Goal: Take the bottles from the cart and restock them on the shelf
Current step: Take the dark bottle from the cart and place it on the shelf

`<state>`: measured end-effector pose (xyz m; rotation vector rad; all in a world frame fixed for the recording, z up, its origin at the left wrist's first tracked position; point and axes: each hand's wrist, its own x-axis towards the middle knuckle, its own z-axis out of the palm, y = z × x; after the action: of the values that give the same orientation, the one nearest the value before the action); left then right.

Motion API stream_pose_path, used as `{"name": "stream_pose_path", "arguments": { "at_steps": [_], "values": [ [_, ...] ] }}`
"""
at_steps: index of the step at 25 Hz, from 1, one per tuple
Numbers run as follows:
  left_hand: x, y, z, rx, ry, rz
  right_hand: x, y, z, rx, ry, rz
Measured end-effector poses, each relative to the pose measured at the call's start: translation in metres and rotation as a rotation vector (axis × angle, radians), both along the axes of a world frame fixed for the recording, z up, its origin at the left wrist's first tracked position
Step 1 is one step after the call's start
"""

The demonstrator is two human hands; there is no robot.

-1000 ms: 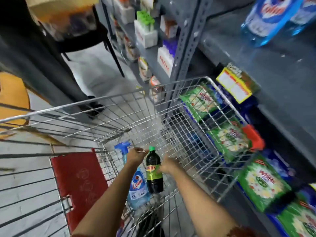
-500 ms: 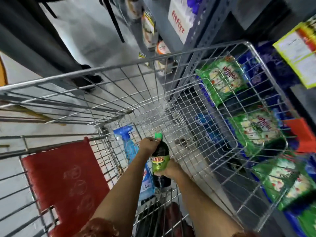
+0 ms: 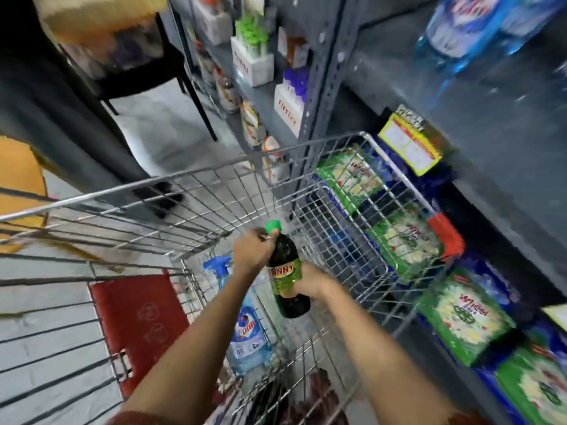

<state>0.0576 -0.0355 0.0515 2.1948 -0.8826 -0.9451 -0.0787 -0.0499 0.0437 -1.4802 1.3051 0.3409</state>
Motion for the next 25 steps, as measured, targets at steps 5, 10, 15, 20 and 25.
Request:
{"name": "stream_pose_path", "arguments": {
  "at_steps": [5,10,15,20,25],
  "values": [
    [-0.028,-0.007,0.141,-0.38,-0.14,-0.072,-0.043,0.006,0.133,-0.143,-0.365,-0.141],
    [-0.089,0.014,0.262,-0.695,-0.146,-0.162,-0.11,0.041,0.24,-0.252,-0.582,-0.198],
    [-0.15,0.047,0.334,-0.892,-0.111,-0.243,-0.174,0.087,0.302,-0.393,-0.652,-0.29],
    [-0.195,0.062,0.357,-0.984,-0.104,-0.387,-0.219,0.117,0.324,-0.471,-0.669,-0.355],
    [-0.229,0.049,0.361,-0.965,-0.122,-0.483,-0.248,0.114,0.324,-0.526,-0.647,-0.46]
  ]
}}
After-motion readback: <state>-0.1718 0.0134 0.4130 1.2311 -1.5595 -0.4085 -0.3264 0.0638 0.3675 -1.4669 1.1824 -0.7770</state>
